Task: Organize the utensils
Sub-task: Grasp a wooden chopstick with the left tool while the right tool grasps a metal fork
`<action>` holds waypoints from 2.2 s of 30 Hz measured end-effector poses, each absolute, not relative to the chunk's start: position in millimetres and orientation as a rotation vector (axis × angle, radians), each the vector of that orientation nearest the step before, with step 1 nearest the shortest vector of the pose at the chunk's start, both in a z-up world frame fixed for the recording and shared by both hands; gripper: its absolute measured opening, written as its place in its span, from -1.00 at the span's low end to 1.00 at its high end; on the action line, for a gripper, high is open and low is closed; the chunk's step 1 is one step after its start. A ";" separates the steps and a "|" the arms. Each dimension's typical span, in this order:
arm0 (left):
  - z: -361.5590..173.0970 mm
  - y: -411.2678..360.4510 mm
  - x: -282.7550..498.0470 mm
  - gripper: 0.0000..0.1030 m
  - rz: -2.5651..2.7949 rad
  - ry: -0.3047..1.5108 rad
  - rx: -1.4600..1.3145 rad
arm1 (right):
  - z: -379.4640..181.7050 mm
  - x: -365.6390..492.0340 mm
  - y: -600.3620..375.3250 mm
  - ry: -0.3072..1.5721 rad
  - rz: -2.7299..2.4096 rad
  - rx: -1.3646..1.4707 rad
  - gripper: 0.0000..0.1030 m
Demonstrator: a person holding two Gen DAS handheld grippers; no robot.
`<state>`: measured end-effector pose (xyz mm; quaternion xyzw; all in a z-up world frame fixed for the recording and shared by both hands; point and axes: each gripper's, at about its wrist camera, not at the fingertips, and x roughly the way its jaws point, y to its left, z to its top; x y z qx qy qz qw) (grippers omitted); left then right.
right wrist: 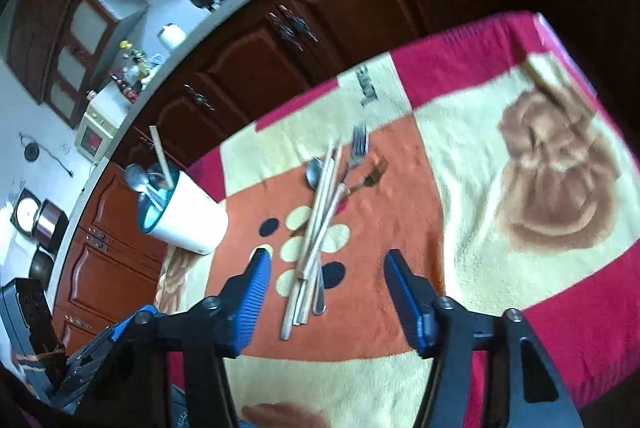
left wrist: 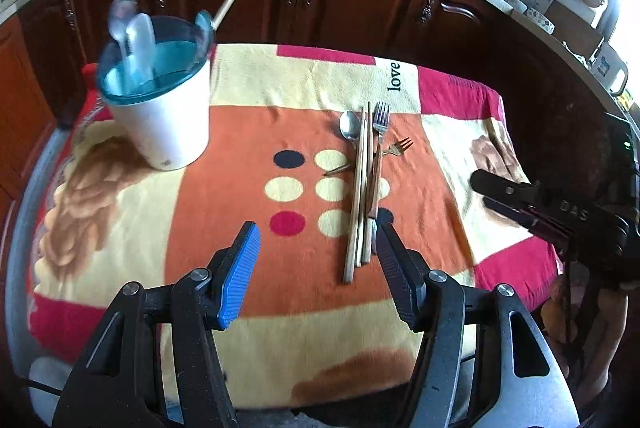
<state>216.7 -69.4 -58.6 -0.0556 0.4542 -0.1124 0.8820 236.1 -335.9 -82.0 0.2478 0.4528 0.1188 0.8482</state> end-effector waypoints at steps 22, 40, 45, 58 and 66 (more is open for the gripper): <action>-113.8 -50.7 293.0 0.16 -0.270 1.016 -0.204 | -161.7 419.1 -320.5 1.221 0.151 0.591 -0.36; -112.0 -66.3 310.2 0.15 -0.341 1.059 -0.237 | -147.8 399.9 -307.4 1.193 0.096 0.481 -0.90; -118.2 -93.2 329.8 -0.05 -0.380 1.091 -0.222 | -143.4 365.1 -332.3 1.118 0.090 0.554 -0.90; -147.1 -134.2 370.0 -0.74 -0.428 1.173 -0.170 | -129.7 339.0 -341.7 0.958 0.075 0.573 -0.89; -149.3 -150.4 385.8 -0.87 -0.436 1.196 -0.108 | -136.2 337.3 -347.5 0.946 0.076 0.580 -0.90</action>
